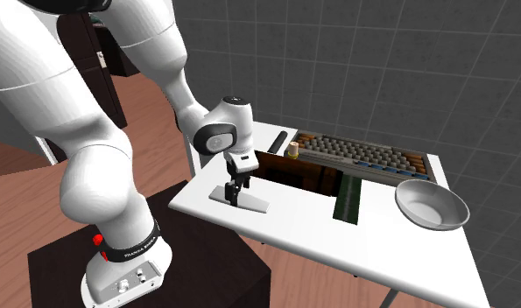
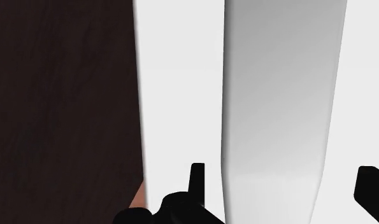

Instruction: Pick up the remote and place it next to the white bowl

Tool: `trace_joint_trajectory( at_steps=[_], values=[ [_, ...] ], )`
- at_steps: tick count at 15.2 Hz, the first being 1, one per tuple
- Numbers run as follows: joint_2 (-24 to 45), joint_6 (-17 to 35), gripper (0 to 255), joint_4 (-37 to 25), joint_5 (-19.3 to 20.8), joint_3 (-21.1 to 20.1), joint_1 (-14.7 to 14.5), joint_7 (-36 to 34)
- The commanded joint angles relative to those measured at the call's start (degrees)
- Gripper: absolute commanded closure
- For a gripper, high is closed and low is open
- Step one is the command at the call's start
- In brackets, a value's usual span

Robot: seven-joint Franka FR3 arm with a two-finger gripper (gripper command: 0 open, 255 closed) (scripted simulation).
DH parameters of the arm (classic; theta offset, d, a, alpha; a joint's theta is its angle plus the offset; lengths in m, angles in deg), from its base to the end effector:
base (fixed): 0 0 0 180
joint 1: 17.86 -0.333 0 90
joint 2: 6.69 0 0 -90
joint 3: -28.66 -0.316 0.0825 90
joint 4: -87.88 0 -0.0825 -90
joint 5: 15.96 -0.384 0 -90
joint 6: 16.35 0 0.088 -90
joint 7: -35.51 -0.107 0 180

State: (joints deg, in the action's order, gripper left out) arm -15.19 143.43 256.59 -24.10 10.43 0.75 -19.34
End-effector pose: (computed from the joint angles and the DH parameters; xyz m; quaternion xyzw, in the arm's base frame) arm 0.3283 -0.0152 0.2145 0.8522 -0.5232 -0.0057 0.0018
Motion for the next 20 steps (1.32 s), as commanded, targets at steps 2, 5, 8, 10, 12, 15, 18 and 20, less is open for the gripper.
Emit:
trace_joint_trajectory(
  at_steps=[2,5,8,10,12,15,18,20],
  values=[
    [4.26,4.0,0,-0.25,2.62,-0.55,1.32,-1.8],
    [5.05,4.72,0,-0.3,3.31,-0.57,1.54,-2.27],
    [5.05,4.72,0,-0.3,3.32,-0.57,1.54,-2.28],
    [5.03,4.7,0,-0.3,3.31,-0.56,1.54,-2.27],
    [5.03,4.7,255,-0.3,3.31,-0.56,1.54,-2.27],
    [5.03,4.7,255,-0.3,3.31,-0.56,1.54,-2.27],
    [5.03,4.7,255,-0.3,3.31,-0.56,1.54,-2.27],
    [5.05,4.72,255,-0.3,3.32,-0.57,1.54,-2.28]
  ],
)
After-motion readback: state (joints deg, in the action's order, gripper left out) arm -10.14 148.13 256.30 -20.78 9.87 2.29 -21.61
